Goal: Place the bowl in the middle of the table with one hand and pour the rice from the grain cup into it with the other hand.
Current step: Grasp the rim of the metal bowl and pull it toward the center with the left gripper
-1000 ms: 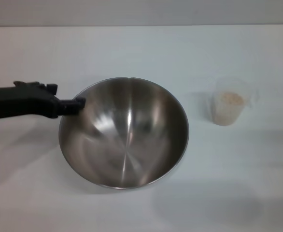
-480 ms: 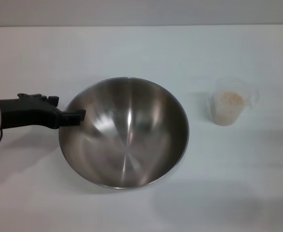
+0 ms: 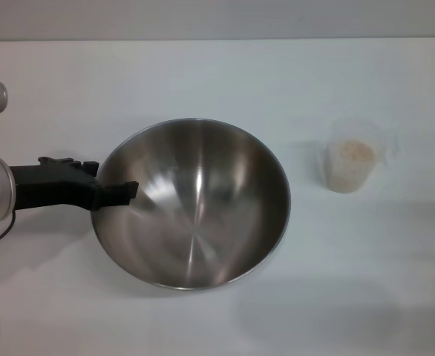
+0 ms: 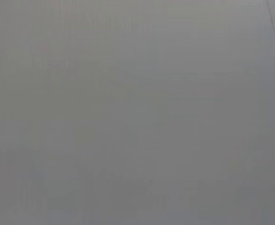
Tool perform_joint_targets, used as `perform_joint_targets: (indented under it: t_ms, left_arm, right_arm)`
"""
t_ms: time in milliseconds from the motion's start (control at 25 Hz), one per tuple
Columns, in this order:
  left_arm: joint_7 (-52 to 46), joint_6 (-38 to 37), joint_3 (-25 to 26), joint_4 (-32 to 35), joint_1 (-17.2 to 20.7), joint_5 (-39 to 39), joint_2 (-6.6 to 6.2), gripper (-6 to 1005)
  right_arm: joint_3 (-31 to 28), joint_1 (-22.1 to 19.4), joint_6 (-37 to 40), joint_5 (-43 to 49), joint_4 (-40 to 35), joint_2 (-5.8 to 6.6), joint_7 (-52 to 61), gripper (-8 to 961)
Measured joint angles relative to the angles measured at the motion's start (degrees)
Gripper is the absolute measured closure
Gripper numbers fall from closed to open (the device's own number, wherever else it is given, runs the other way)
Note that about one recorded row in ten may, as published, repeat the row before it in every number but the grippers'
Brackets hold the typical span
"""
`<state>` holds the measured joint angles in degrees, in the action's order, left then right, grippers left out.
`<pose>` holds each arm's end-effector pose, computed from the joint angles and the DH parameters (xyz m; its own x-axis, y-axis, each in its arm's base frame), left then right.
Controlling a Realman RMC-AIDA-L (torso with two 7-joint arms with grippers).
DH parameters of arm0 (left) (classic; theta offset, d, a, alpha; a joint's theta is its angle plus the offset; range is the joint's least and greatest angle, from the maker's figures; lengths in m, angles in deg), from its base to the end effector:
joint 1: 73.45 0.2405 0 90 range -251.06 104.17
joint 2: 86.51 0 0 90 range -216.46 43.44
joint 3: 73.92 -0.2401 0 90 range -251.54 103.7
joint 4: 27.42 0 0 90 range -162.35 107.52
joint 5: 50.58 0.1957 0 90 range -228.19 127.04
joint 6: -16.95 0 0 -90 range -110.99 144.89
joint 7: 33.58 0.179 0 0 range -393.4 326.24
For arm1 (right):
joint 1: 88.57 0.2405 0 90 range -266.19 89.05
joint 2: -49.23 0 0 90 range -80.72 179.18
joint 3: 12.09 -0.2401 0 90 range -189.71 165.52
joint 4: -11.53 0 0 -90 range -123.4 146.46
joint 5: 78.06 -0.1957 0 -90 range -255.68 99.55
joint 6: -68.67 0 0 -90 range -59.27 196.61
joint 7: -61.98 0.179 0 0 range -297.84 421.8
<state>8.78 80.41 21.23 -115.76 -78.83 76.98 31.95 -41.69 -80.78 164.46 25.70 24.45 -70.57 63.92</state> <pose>-0.2276 0.3057 -0.0139 0.7329 0.6267 0.2645 0.6686 -0.5919 -0.4501 0.3287 0.2372 0.0529 0.6961 0.3126 -0.6464 -0.7092 0.1590 -0.6868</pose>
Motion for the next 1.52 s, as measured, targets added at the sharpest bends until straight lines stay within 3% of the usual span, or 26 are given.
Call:
perform_joint_targets:
  t_ms: [320, 720, 1200, 1440, 1520]
  left_arm:
    - [0.11, -0.78, -0.97, 0.93, -0.14, 0.48, -0.06, 189]
    - [0.09, -0.87, -0.80, 1.88, -1.28, 0.46, -0.25, 341]
    - [0.14, -0.18, -0.36, 3.33, -3.23, 0.19, -0.16, 787]
    - [0.17, 0.53, -0.06, 3.18, -4.24, 0.00, -0.24, 940]
    - [0.17, 1.61, 0.88, 3.41, -5.32, -0.49, -0.24, 945]
  right_arm:
    - [0.16, -0.08, 0.31, 0.04, 0.11, 0.00, 0.00, 112]
    - [0.15, -0.15, 0.45, 0.12, 0.39, 0.00, 0.00, 111]
    - [0.15, 0.07, 0.46, -0.01, 0.44, 0.00, -0.01, 112]
    - [0.15, 0.27, 0.20, -0.18, 0.44, 0.00, -0.01, 111]
    - [0.15, 0.33, 0.17, -0.19, 0.44, 0.00, -0.01, 111]
